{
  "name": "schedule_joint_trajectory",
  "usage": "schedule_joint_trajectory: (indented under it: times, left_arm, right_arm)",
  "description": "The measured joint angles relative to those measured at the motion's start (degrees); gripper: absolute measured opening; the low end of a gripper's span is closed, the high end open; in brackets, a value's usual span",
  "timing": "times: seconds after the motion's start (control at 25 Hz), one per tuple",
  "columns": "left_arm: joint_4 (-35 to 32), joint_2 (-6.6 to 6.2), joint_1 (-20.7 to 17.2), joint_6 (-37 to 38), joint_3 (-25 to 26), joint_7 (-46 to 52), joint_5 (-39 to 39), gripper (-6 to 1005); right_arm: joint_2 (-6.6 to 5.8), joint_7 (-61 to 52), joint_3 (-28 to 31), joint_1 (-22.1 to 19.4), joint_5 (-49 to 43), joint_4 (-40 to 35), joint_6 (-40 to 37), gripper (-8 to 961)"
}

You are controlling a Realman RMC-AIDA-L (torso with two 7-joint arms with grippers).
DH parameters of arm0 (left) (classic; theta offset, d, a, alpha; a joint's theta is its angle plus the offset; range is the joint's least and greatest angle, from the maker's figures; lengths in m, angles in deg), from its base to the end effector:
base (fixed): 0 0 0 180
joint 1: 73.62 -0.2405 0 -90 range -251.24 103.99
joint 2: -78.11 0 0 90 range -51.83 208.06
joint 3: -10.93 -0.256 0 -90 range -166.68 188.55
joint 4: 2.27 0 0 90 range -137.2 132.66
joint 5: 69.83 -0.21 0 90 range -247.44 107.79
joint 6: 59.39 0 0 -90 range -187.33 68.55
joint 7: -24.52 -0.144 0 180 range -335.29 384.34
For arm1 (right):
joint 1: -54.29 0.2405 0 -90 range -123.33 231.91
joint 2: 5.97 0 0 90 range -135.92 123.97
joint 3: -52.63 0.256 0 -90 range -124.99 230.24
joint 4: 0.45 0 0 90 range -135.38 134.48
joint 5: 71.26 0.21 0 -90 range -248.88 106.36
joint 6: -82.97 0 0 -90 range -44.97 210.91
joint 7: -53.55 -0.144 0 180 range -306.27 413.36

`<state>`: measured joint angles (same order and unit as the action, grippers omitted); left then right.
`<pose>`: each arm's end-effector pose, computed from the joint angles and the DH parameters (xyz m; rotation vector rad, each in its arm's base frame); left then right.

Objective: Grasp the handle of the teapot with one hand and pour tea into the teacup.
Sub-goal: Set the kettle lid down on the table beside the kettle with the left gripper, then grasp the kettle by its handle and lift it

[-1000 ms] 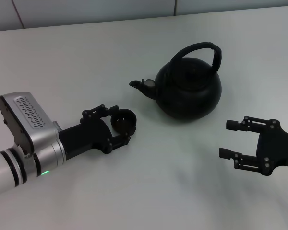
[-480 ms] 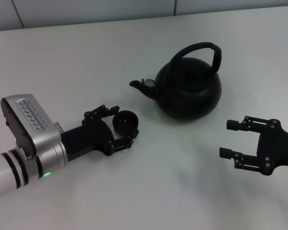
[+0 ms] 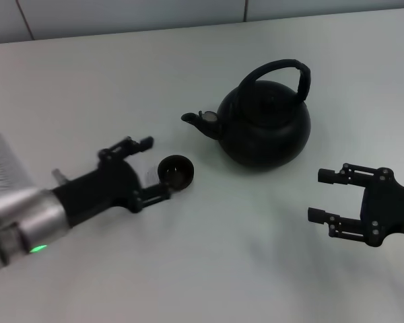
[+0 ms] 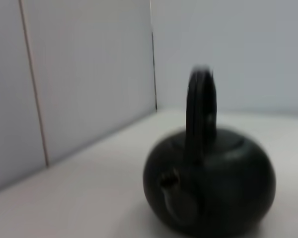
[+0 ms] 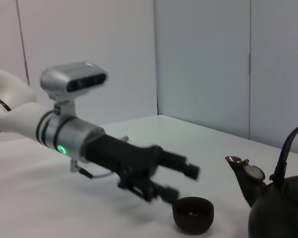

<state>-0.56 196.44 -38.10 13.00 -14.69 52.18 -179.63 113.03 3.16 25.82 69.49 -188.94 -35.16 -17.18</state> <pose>-0.2695 0.3068 -0.0926 -2.5379 -0.2589 -0.7179 0.3352 0.2310 0.0149 -2.5871 0.3581 0.7264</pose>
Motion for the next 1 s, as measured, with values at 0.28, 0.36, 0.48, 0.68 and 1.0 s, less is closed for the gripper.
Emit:
schedule_joint_trajectory:
  times: [0.28, 0.36, 0.48, 0.68, 1.0]
  left_arm:
    - [-22.9, -1.15, -12.9, 21.0, -2.7, 16.7, -0.2, 815]
    - [-25.8, -2.24, -15.2, 24.3, -2.5, 19.0, -0.1, 814]
    - [-26.5, -3.50, -16.8, 27.3, -1.7, 20.0, 0.0, 814]
    - [-27.2, -3.87, -17.3, 29.5, -1.5, 20.4, -0.2, 814]
    - [-31.1, -3.47, -20.0, 26.7, -2.9, 18.2, -7.9, 815]
  right_arm:
    - [0.00, -0.1, 0.7, 0.0, 0.0, -0.1, 0.0, 681]
    - [0.00, -0.1, 0.7, 0.0, 0.0, -0.1, -0.1, 681]
    - [0.02, -0.1, 0.8, -0.2, 0.0, 0.0, -0.1, 681]
    - [0.08, -0.1, 1.4, -0.4, 0.1, 0.3, -0.2, 681]
    - [0.18, 0.1, 1.4, -0.8, 0.1, 0.6, -0.2, 681]
